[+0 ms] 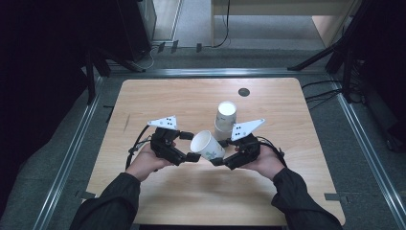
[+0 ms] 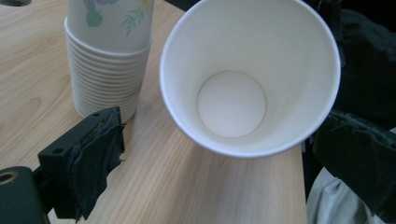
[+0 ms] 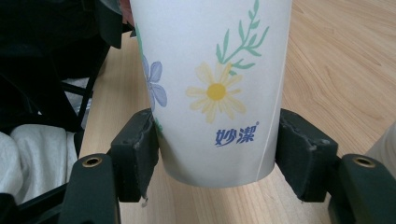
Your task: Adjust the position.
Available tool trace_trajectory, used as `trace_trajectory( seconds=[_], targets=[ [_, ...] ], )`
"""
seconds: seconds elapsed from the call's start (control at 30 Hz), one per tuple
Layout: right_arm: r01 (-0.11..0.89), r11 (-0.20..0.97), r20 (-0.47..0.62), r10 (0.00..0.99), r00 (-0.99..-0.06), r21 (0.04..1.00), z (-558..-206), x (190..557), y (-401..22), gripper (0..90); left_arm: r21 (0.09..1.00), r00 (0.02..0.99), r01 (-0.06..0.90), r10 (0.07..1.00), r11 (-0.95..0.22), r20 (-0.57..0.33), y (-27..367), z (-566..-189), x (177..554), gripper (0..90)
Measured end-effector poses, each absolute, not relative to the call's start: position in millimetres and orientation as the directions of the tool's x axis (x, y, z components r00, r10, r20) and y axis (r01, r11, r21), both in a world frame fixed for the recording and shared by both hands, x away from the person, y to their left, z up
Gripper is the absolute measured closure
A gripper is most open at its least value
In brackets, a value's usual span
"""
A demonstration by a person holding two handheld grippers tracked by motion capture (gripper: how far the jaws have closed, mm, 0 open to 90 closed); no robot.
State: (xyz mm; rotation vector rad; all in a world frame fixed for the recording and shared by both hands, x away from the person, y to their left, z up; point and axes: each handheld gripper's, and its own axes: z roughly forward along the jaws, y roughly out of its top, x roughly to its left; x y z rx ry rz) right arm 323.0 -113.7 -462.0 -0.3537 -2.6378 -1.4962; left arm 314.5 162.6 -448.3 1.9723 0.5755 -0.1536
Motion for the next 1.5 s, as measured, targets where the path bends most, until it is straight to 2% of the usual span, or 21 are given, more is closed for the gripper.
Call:
trace_trajectory(
  seconds=[0.2,0.77,0.83,1.13,1.5],
  targets=[
    [0.246,0.497,0.196,0.150,-0.969,0.832,-463,323,-112,35.1,0.818,0.878,0.459,0.318,-0.346,-0.358,159,-450,315,5.7],
    [0.251,0.505,0.208,0.139,-0.968,0.826,-467,323,-106,35.0,0.831,0.880,0.452,0.314,-0.326,-0.355,150,-452,316,7.2],
    [0.253,0.507,0.209,0.142,-0.968,0.824,-468,323,-105,35.0,0.836,0.883,0.448,0.304,-0.318,-0.358,151,-451,316,13.7],
    [0.258,0.508,0.213,0.145,-0.966,0.822,-468,323,-105,35.0,0.843,0.888,0.437,0.301,-0.315,-0.348,151,-451,315,18.7],
    [0.260,0.505,0.219,0.141,-0.965,0.823,-469,324,-105,34.6,0.847,0.891,0.428,0.302,-0.316,-0.338,152,-450,315,20.5]
  ],
)
